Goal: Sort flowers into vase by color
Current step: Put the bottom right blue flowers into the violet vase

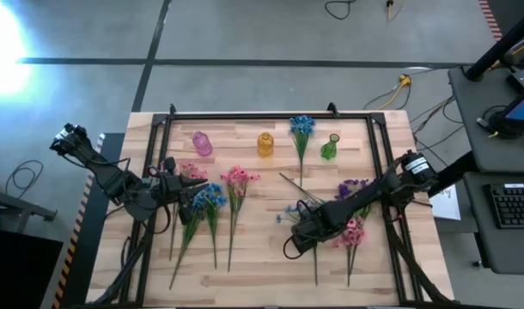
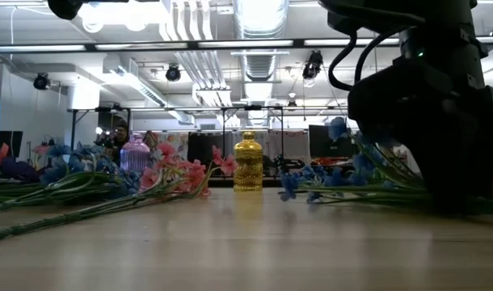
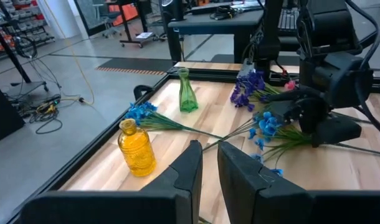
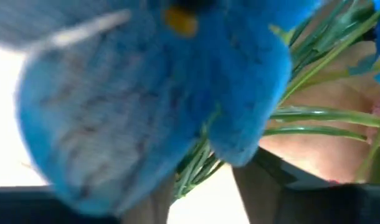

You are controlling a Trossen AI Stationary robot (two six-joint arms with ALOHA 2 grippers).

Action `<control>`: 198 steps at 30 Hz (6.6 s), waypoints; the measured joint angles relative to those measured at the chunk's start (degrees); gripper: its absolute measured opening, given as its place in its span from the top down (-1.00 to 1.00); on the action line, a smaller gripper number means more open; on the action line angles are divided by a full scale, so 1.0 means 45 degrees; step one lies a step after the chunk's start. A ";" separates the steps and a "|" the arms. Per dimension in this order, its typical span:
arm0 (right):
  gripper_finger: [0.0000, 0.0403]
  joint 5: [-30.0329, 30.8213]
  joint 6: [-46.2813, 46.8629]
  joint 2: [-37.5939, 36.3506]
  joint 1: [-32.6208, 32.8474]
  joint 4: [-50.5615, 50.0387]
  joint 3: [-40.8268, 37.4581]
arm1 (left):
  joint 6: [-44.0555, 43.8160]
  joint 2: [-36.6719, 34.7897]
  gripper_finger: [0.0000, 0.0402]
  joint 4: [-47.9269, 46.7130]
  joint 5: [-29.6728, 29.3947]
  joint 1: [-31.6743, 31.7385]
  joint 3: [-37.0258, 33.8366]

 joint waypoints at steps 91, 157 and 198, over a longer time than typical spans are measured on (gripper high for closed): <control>0.89 0.9936 -0.1861 -1.2193 0.1968 -0.1029 -0.2646 | 0.2096 0.5567 0.64 0.7245 0.3328 0.1658 0.0000; 0.89 1.0719 -0.5071 -1.2156 0.1934 0.1551 -0.2238 | 0.1622 1.6776 1.00 1.0945 0.5840 0.5794 0.3696; 0.89 1.3657 -0.9233 -1.2693 0.1934 0.2052 -0.1322 | 0.2608 1.3464 0.14 0.9465 0.6761 0.5493 0.3735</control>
